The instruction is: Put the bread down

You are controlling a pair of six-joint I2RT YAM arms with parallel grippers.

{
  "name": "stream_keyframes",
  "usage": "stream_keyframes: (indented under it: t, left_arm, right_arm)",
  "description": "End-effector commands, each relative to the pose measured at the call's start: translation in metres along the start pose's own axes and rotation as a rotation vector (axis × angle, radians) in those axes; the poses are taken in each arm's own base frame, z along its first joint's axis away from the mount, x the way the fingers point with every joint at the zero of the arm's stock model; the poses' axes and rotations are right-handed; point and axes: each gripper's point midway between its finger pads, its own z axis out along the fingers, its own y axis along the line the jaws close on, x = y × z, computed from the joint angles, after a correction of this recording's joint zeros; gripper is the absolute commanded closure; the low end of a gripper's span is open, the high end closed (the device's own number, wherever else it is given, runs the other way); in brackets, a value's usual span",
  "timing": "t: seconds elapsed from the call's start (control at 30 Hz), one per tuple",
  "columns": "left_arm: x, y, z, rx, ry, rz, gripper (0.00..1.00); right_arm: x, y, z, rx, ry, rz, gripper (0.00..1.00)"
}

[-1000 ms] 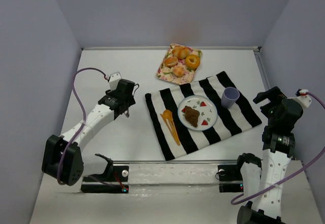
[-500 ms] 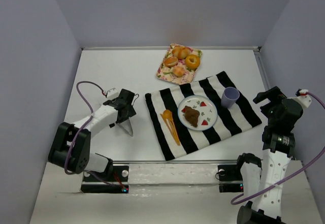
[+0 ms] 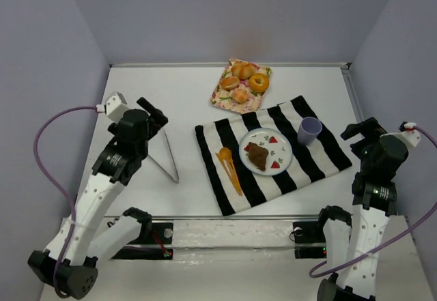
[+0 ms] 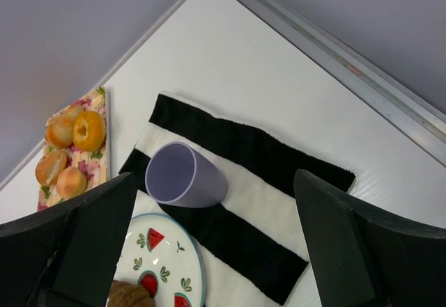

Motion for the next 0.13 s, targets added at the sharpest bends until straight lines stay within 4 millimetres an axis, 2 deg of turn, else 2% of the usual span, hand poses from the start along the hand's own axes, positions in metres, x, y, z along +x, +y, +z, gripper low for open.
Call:
stream_keyframes:
  t: [0.0, 0.1]
  left_arm:
    - [-0.0495, -0.0125, -0.0259, 0.101, -0.183, -0.064, 0.01]
    - [-0.0491, -0.0067, -0.0297, 0.11, -0.2, -0.073, 0.01]
  right_arm:
    - [-0.0201, 0.004, -0.0079, -0.017, -0.088, 0.0, 0.0]
    - [-0.0223, 0.0047, -0.0106, -0.025, -0.109, 0.01, 0.0]
